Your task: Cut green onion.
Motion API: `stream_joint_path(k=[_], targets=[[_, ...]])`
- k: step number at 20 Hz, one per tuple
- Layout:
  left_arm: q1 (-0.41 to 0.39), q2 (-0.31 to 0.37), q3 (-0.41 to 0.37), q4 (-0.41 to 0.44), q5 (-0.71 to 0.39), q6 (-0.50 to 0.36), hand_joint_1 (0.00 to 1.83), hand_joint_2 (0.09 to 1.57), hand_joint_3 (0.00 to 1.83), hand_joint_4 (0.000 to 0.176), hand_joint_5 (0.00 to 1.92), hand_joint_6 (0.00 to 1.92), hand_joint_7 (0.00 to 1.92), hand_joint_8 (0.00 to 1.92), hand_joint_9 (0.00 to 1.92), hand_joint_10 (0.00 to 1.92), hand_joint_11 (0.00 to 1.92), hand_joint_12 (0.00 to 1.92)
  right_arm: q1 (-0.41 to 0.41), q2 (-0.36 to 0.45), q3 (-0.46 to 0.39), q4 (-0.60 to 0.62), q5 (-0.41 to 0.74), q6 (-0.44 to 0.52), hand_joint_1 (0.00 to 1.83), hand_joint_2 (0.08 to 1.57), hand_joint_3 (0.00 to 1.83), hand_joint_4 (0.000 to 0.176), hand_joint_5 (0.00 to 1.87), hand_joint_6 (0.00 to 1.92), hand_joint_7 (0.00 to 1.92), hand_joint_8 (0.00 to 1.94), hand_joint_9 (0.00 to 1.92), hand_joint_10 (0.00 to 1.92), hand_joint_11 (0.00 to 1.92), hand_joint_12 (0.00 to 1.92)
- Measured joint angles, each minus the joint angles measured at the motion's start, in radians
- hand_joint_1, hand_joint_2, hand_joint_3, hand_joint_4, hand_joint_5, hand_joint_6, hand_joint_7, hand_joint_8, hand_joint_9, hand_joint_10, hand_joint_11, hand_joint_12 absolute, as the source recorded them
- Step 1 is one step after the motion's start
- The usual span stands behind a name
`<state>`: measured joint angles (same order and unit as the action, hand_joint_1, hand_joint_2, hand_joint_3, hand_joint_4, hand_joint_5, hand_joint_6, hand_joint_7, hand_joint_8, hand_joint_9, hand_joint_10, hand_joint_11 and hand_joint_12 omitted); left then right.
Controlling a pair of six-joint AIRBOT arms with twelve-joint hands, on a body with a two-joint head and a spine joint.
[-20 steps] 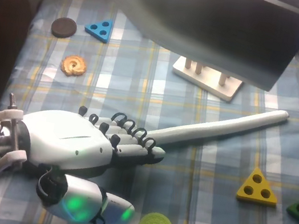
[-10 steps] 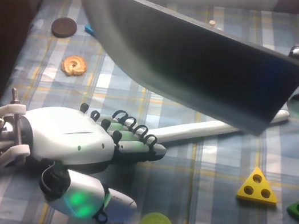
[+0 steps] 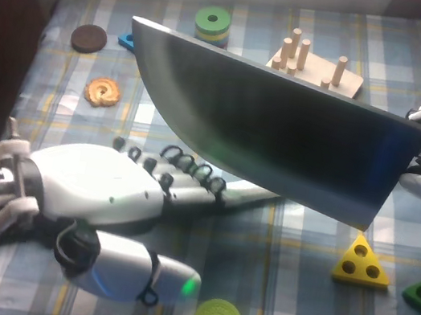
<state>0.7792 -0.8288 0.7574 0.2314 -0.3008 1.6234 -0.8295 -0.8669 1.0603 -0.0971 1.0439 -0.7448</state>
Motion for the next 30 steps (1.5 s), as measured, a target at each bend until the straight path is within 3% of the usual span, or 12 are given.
stream_joint_path(k=[5, 7, 9, 10, 12, 15, 16, 17, 18, 24, 26, 30], targets=[[0.007, 0.000, -0.010, -0.008, -0.019, 0.000, 0.00, 1.31, 0.00, 0.000, 0.00, 0.00, 0.00, 0.00, 0.00, 0.00, 0.00, 0.00, -0.022, -0.006, 0.000, 0.000, -0.013, 0.001, 0.24, 1.49, 0.00, 0.090, 1.03, 1.92, 1.43, 1.94, 1.55, 1.92, 1.57, 1.92], [0.011, 0.000, -0.010, -0.013, -0.024, 0.000, 0.00, 1.30, 0.00, 0.000, 0.00, 0.00, 0.00, 0.00, 0.00, 0.00, 0.00, 0.00, -0.024, -0.005, 0.000, 0.000, -0.025, 0.003, 0.26, 1.50, 0.00, 0.083, 0.73, 1.92, 1.29, 1.94, 1.47, 1.92, 1.51, 1.92], [0.016, 0.006, -0.011, -0.032, -0.034, 0.000, 0.00, 1.31, 0.00, 0.000, 0.00, 0.00, 0.00, 0.00, 0.00, 0.00, 0.00, 0.00, -0.023, -0.003, 0.010, 0.003, -0.013, 0.004, 0.26, 1.45, 0.00, 0.163, 0.81, 1.92, 1.27, 1.94, 1.43, 1.92, 1.46, 1.92], [0.019, 0.012, -0.011, -0.047, -0.042, 0.001, 0.00, 1.31, 0.00, 0.000, 0.00, 0.00, 0.00, 0.00, 0.00, 0.00, 0.00, 0.00, -0.019, -0.003, 0.024, 0.011, 0.002, 0.004, 0.27, 1.46, 0.00, 0.170, 0.85, 1.92, 1.25, 1.94, 1.39, 1.92, 1.43, 1.92], [0.023, 0.017, -0.010, -0.067, -0.049, 0.000, 0.00, 1.32, 0.00, 0.000, 0.00, 0.00, 0.00, 0.00, 0.00, 0.00, 0.00, 0.00, 0.027, -0.005, 0.047, 0.033, 0.006, 0.002, 0.44, 1.49, 0.00, 0.006, 0.76, 1.92, 1.16, 1.94, 1.32, 1.92, 1.35, 1.92], [0.026, 0.016, -0.011, -0.084, -0.079, 0.001, 0.00, 1.31, 0.00, 0.000, 0.00, 0.00, 0.00, 0.00, 0.00, 0.00, 0.00, 0.00, 0.100, -0.005, 0.071, 0.049, 0.046, -0.016, 0.41, 1.46, 0.00, 0.000, 0.67, 1.92, 1.00, 1.94, 1.12, 1.92, 1.14, 1.92], [0.034, 0.021, -0.011, -0.101, -0.091, 0.001, 0.00, 1.32, 0.00, 0.000, 0.00, 0.00, 0.00, 0.00, 0.00, 0.00, 0.00, 0.00, 0.112, -0.005, 0.076, 0.046, 0.047, -0.027, 0.37, 1.43, 0.00, 0.095, 0.70, 1.92, 0.96, 1.94, 1.06, 1.92, 1.09, 1.92], [0.041, 0.030, -0.013, -0.120, -0.105, 0.001, 0.00, 1.32, 0.01, 0.000, 0.00, 0.00, 0.00, 0.00, 0.00, 0.00, 0.00, 0.00, 0.128, -0.005, 0.078, 0.045, 0.040, -0.043, 0.39, 1.45, 0.00, 0.050, 0.69, 1.92, 0.91, 1.94, 1.03, 1.92, 1.06, 1.92], [0.050, 0.036, -0.013, -0.144, -0.119, 0.000, 0.00, 1.32, 0.00, 0.000, 0.00, 0.00, 0.00, 0.00, 0.00, 0.00, 0.00, 0.00, 0.140, -0.005, 0.084, 0.040, 0.028, -0.046, 0.34, 1.47, 0.00, 0.050, 0.75, 1.92, 0.96, 1.94, 1.07, 1.92, 1.09, 1.92], [0.119, 0.094, -0.071, -0.336, -0.298, 0.149, 0.00, 1.32, 0.01, 0.000, 0.00, 0.00, 0.00, 0.00, 0.00, 0.00, 0.00, 0.00, 0.177, -0.027, 0.140, 0.035, -0.075, -0.053, 0.38, 1.48, 0.00, 0.113, 0.94, 1.92, 1.13, 1.94, 1.23, 1.92, 1.23, 1.92], [0.151, 0.112, -0.082, -0.385, -0.372, 0.149, 0.00, 1.33, 0.01, 0.000, 0.00, 0.00, 0.00, 0.00, 0.00, 0.00, 0.00, 0.00, 0.206, -0.041, 0.166, 0.034, -0.138, -0.055, 0.39, 1.49, 0.00, 0.171, 0.90, 1.92, 1.10, 1.94, 1.22, 1.92, 1.22, 1.92], [0.193, 0.148, -0.107, -0.444, -0.517, 0.152, 0.00, 1.34, 0.01, 0.000, 0.00, 0.00, 0.01, 0.00, 0.00, 0.00, 0.00, 0.00, 0.241, -0.050, 0.193, 0.040, -0.186, -0.056, 0.30, 1.47, 0.00, 0.176, 0.81, 1.92, 1.01, 1.94, 1.13, 1.92, 1.18, 1.92]])
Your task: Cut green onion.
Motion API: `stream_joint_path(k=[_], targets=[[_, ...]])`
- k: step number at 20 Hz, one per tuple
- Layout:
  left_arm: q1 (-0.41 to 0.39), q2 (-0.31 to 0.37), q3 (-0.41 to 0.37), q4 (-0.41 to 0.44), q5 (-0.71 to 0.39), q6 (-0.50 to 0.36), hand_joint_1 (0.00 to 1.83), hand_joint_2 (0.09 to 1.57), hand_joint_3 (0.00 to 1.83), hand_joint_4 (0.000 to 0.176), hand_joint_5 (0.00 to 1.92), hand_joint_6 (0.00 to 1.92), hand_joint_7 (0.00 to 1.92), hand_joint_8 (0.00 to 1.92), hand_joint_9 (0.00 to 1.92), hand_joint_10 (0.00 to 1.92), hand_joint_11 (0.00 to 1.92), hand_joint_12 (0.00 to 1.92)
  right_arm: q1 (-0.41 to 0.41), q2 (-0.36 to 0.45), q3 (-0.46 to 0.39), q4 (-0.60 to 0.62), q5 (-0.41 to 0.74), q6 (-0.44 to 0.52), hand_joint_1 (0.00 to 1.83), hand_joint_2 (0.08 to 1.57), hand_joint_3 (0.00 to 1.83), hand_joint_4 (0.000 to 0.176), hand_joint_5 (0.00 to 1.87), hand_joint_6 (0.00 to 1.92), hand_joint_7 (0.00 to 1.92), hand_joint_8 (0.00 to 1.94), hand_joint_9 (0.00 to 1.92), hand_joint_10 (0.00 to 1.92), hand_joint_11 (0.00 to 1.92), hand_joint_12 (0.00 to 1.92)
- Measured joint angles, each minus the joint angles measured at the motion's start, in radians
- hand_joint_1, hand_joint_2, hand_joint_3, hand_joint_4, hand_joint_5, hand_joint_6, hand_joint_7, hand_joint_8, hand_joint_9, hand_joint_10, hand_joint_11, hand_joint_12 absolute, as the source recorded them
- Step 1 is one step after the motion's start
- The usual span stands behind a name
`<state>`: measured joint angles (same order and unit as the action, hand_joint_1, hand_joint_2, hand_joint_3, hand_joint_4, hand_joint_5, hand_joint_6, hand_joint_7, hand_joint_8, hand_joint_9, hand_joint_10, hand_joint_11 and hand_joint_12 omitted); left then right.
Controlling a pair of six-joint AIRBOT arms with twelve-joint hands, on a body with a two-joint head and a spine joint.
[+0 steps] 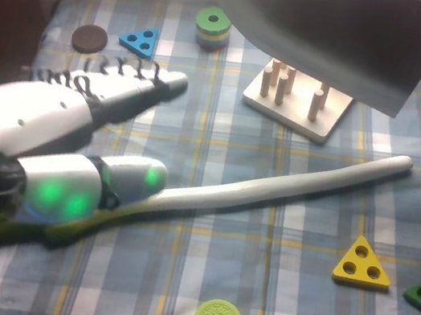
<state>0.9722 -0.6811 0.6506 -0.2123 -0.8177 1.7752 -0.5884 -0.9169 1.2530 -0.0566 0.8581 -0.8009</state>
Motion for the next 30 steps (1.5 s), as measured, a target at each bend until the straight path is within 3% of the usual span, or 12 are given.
stream_joint_path(k=[3, 11, 15, 16, 24, 25, 26, 29, 30], targets=[[0.027, 0.013, -0.006, -0.049, -0.116, 0.001, 0.00, 1.31, 0.00, 0.000, 0.00, 0.00, 0.00, 0.00, 0.00, 0.00, 0.00, 0.00, 0.023, -0.002, 0.011, -0.008, -0.035, -0.013, 0.26, 1.46, 0.00, 0.176, 0.84, 1.92, 1.04, 1.94, 1.17, 1.92, 1.21, 1.92], [0.053, 0.013, -0.008, -0.089, -0.192, 0.005, 0.00, 1.31, 0.00, 0.000, 0.00, 0.00, 0.00, 0.00, 0.00, 0.00, 0.00, 0.00, 0.063, -0.027, 0.043, -0.050, -0.116, -0.014, 0.33, 1.49, 0.00, 0.176, 0.86, 1.92, 1.10, 1.94, 1.27, 1.92, 1.33, 1.92], [0.055, 0.019, -0.010, -0.094, -0.205, 0.005, 0.00, 1.30, 0.00, 0.000, 0.00, 0.00, 0.00, 0.00, 0.00, 0.00, 0.00, 0.00, 0.069, -0.035, 0.048, -0.050, -0.124, -0.014, 0.39, 1.49, 0.00, 0.176, 0.89, 1.92, 1.11, 1.94, 1.30, 1.92, 1.36, 1.92], [0.055, 0.019, -0.010, -0.093, -0.205, 0.005, 0.00, 1.31, 0.00, 0.000, 0.00, 0.00, 0.00, 0.00, 0.00, 0.00, 0.00, 0.00, 0.069, -0.037, 0.049, -0.050, -0.127, -0.014, 0.32, 1.48, 0.00, 0.176, 0.92, 1.92, 1.18, 1.94, 1.34, 1.92, 1.39, 1.92], [0.055, 0.019, -0.012, -0.097, -0.206, 0.005, 0.00, 1.29, 0.00, 0.000, 0.00, 0.00, 0.00, 0.00, 0.00, 0.00, 0.00, 0.00, 0.069, -0.051, 0.057, -0.075, -0.175, -0.016, 0.37, 1.49, 0.00, 0.176, 0.86, 1.92, 1.13, 1.94, 1.27, 1.92, 1.34, 1.92], [0.055, 0.019, -0.012, -0.096, -0.206, 0.005, 0.00, 1.29, 0.00, 0.000, 0.00, 0.00, 0.00, 0.00, 0.00, 0.00, 0.00, 0.00, 0.069, -0.051, 0.057, -0.076, -0.176, -0.015, 0.36, 1.49, 0.00, 0.176, 0.92, 1.92, 1.17, 1.94, 1.30, 1.92, 1.36, 1.92], [0.055, 0.019, -0.012, -0.095, -0.206, 0.005, 0.00, 1.30, 0.00, 0.000, 0.00, 0.00, 0.00, 0.00, 0.00, 0.00, 0.00, 0.00, 0.069, -0.051, 0.057, -0.076, -0.179, -0.015, 0.37, 1.50, 0.00, 0.170, 0.83, 1.92, 1.17, 1.94, 1.32, 1.92, 1.39, 1.92], [0.055, 0.019, -0.012, -0.095, -0.207, 0.005, 0.00, 1.30, 0.00, 0.000, 0.00, 0.00, 0.00, 0.00, 0.00, 0.00, 0.00, 0.00, 0.069, -0.069, 0.073, -0.075, -0.192, -0.014, 0.30, 1.51, 0.00, 0.176, 0.93, 1.92, 1.19, 1.94, 1.37, 1.92, 1.43, 1.92], [0.055, 0.019, -0.013, -0.096, -0.207, 0.005, 0.00, 1.30, 0.00, 0.000, 0.00, 0.00, 0.00, 0.00, 0.00, 0.00, 0.00, 0.00, 0.069, -0.077, 0.079, -0.074, -0.201, -0.013, 0.30, 1.49, 0.00, 0.119, 0.93, 1.92, 1.21, 1.94, 1.37, 1.92, 1.42, 1.92]])
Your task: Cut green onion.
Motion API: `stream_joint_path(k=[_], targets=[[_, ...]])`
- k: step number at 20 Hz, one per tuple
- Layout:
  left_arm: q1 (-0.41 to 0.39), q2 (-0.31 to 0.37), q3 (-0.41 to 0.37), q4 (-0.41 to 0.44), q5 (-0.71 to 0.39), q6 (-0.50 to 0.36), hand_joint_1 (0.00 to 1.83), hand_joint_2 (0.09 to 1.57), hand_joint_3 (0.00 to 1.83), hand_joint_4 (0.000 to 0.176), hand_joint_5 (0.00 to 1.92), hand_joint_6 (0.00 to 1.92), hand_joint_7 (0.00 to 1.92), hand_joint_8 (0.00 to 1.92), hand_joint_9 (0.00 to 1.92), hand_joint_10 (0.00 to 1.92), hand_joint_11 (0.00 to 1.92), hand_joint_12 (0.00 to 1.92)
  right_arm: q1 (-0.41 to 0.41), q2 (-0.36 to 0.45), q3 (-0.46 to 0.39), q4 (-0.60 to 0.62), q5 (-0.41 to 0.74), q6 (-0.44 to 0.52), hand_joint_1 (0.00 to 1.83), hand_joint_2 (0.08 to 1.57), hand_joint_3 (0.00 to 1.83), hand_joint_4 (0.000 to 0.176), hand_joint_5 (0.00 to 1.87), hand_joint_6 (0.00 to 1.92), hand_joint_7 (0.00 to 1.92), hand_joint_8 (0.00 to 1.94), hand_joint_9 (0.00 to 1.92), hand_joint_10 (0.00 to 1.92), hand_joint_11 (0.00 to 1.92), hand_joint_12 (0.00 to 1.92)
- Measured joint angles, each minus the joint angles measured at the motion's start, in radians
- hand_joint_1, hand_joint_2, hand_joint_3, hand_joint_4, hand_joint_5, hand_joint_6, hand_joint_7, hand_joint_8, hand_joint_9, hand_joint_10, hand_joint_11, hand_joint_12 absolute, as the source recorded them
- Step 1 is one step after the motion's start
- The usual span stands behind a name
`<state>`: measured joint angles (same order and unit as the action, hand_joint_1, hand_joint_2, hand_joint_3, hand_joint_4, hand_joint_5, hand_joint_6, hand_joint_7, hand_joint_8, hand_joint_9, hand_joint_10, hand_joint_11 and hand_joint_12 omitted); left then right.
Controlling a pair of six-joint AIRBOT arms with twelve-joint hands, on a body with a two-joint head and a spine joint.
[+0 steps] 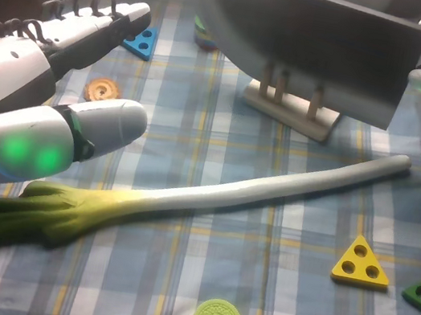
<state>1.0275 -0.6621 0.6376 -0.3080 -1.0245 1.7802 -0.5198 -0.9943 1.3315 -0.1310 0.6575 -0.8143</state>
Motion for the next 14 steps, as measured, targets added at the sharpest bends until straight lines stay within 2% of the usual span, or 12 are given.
stream_joint_path(k=[1, 2, 4, 5, 6, 7, 8, 9, 10, 11, 12, 14], targets=[[0.000, 0.000, -0.001, -0.003, -0.002, 0.000, 0.00, 1.30, 0.00, 0.000, 0.00, 0.00, 0.00, 0.00, 0.00, 0.00, 0.00, 0.00, 0.000, -0.005, 0.003, 0.000, -0.005, 0.002, 0.30, 1.49, 0.00, 0.119, 0.93, 1.92, 1.21, 1.94, 1.37, 1.92, 1.42, 1.92], [0.000, 0.000, -0.001, -0.002, -0.003, 0.000, 0.00, 1.30, 0.00, 0.000, 0.00, 0.00, 0.00, 0.00, 0.00, 0.00, 0.00, 0.00, 0.000, -0.010, 0.003, 0.004, -0.015, 0.000, 0.27, 1.47, 0.00, 0.104, 0.92, 1.92, 1.19, 1.94, 1.35, 1.92, 1.38, 1.92], [0.000, 0.000, -0.001, -0.005, -0.016, 0.000, 0.00, 1.31, 0.00, 0.000, 0.00, 0.00, 0.00, 0.00, 0.00, 0.00, 0.00, 0.00, 0.000, -0.018, 0.005, 0.008, -0.038, 0.002, 0.35, 1.43, 0.00, 0.082, 0.74, 1.92, 0.94, 1.94, 1.08, 1.92, 1.14, 1.92], [0.000, 0.000, -0.001, -0.008, -0.034, 0.000, 0.00, 1.31, 0.00, 0.000, 0.00, 0.00, 0.00, 0.00, 0.00, 0.00, 0.00, 0.00, 0.000, -0.018, 0.005, 0.012, -0.048, 0.002, 0.57, 1.28, 0.00, 0.007, 0.47, 0.87, 0.55, 1.13, 0.52, 1.34, 0.42, 1.69], [0.000, 0.000, -0.001, -0.013, -0.045, 0.000, 0.00, 1.31, 0.00, 0.000, 0.00, 0.00, 0.00, 0.00, 0.00, 0.00, 0.00, 0.00, 0.000, -0.018, 0.002, 0.019, -0.051, 0.003, 0.54, 1.20, 0.00, 0.000, 0.47, 0.33, 0.59, 0.65, 0.54, 0.91, 0.33, 1.44], [0.000, 0.000, -0.001, -0.018, -0.054, 0.000, 0.00, 1.31, 0.00, 0.000, 0.00, 0.00, 0.00, 0.00, 0.00, 0.00, 0.00, 0.00, 0.000, -0.016, 0.000, 0.020, -0.051, 0.006, 0.54, 1.20, 0.00, 0.000, 0.47, 0.33, 0.59, 0.65, 0.54, 0.91, 0.33, 1.44], [0.000, 0.000, -0.001, -0.024, -0.064, 0.000, 0.00, 1.33, 0.01, 0.000, 0.00, 0.00, 0.00, 0.00, 0.00, 0.00, 0.00, 0.00, 0.000, -0.008, -0.008, 0.021, -0.050, 0.010, 0.62, 1.05, 0.00, 0.058, 0.24, 0.08, 0.41, 0.21, 0.37, 0.36, 0.11, 0.90], [0.003, 0.002, 0.001, -0.034, -0.079, 0.001, 0.00, 1.33, 0.01, 0.000, 0.00, 0.00, 0.00, 0.00, 0.00, 0.00, 0.00, 0.00, 0.000, 0.012, -0.025, 0.020, -0.047, 0.013, 0.62, 0.92, 0.00, 0.096, 0.03, 0.00, 0.24, 0.02, 0.22, 0.04, 0.01, 0.39], [0.003, 0.005, 0.001, -0.039, -0.085, 0.001, 0.00, 1.33, 0.01, 0.000, 0.00, 0.00, 0.00, 0.00, 0.00, 0.00, 0.00, 0.00, 0.000, 0.024, -0.033, 0.020, -0.038, 0.013, 0.62, 0.92, 0.00, 0.096, 0.03, 0.00, 0.24, 0.02, 0.22, 0.04, 0.01, 0.39], [0.008, 0.010, 0.002, -0.054, -0.103, 0.000, 0.00, 1.33, 0.01, 0.000, 0.00, 0.00, 0.00, 0.00, 0.00, 0.00, 0.00, 0.00, 0.000, 0.045, -0.045, 0.021, -0.020, 0.013, 0.63, 0.87, 0.00, 0.137, 0.00, 0.00, 0.21, 0.01, 0.19, 0.01, 0.00, 0.21], [0.013, 0.017, 0.001, -0.063, -0.121, 0.000, 0.00, 1.33, 0.01, 0.000, 0.00, 0.00, 0.00, 0.00, 0.00, 0.00, 0.00, 0.00, 0.000, 0.059, -0.054, 0.027, -0.004, 0.013, 0.63, 0.84, 0.00, 0.168, 0.00, 0.00, 0.16, 0.00, 0.12, 0.01, 0.00, 0.04], [0.014, 0.023, 0.005, -0.087, -0.157, 0.000, 0.00, 1.34, 0.01, 0.000, 0.00, 0.00, 0.00, 0.00, 0.00, 0.00, 0.00, 0.00, -0.017, 0.091, -0.078, 0.070, 0.062, 0.012, 0.70, 0.84, 0.00, 0.176, 0.00, 0.00, 0.05, 0.00, 0.04, 0.00, 0.00, 0.00]])
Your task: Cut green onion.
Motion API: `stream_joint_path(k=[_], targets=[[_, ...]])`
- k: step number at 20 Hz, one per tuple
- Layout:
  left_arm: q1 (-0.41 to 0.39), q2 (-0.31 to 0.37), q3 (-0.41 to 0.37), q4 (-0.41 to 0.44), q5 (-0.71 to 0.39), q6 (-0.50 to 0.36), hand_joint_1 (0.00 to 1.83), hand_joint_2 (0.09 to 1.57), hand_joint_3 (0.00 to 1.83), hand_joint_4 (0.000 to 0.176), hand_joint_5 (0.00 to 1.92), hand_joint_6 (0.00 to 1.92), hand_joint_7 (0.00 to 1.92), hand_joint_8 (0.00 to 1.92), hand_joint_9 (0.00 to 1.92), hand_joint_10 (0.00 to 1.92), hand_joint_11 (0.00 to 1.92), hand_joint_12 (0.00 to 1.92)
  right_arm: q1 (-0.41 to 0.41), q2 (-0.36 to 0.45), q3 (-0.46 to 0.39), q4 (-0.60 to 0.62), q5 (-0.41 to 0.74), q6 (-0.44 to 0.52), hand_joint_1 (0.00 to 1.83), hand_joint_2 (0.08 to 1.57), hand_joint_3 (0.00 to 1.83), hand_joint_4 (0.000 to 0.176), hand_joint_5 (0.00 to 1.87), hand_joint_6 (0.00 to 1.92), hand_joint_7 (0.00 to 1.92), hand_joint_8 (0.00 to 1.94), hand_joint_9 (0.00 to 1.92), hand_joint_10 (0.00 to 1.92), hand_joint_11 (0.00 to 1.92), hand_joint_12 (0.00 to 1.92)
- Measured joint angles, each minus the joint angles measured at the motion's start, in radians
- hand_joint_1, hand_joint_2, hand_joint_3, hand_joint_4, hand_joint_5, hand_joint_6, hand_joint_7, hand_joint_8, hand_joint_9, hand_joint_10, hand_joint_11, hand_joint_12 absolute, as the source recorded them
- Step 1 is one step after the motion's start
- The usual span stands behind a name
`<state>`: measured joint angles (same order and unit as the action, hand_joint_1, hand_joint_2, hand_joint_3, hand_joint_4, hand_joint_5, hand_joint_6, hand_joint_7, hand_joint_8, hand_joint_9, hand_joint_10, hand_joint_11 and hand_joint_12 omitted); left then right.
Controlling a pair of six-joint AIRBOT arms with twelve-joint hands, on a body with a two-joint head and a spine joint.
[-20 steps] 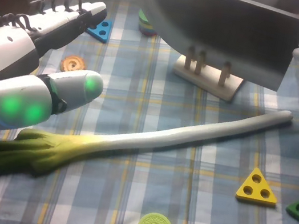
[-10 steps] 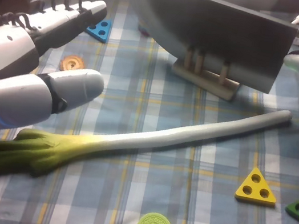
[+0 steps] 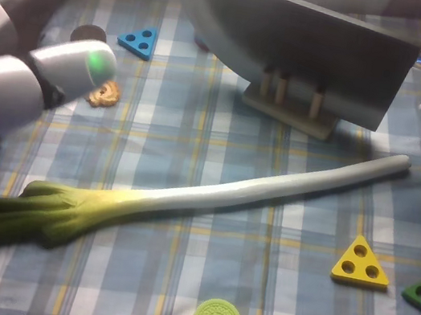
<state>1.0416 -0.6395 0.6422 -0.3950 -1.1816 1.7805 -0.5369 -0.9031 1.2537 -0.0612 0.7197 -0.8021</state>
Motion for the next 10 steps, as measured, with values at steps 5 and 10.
stream_joint_path(k=[5, 10], targets=[[0.000, 0.011, 0.010, -0.046, -0.138, 0.000, 0.14, 1.37, 0.00, 0.000, 0.00, 0.00, 0.00, 0.00, 0.00, 0.00, 0.00, 0.00, -0.194, 0.129, -0.155, 0.072, 0.319, 0.001, 0.76, 0.86, 0.01, 0.171, 0.00, 0.00, 0.00, 0.00, 0.00, 0.00, 0.00, 0.00], [0.018, 0.015, -0.005, -0.003, -0.231, -0.069, 0.31, 1.22, 0.00, 0.000, 0.00, 0.00, 0.00, 0.00, 0.00, 0.00, 0.00, 0.00, -0.492, 0.150, -0.260, 0.210, 0.655, 0.012, 0.72, 1.01, 0.01, 0.109, 0.14, 0.01, 0.29, 0.02, 0.29, 0.01, 0.13, 0.15]])
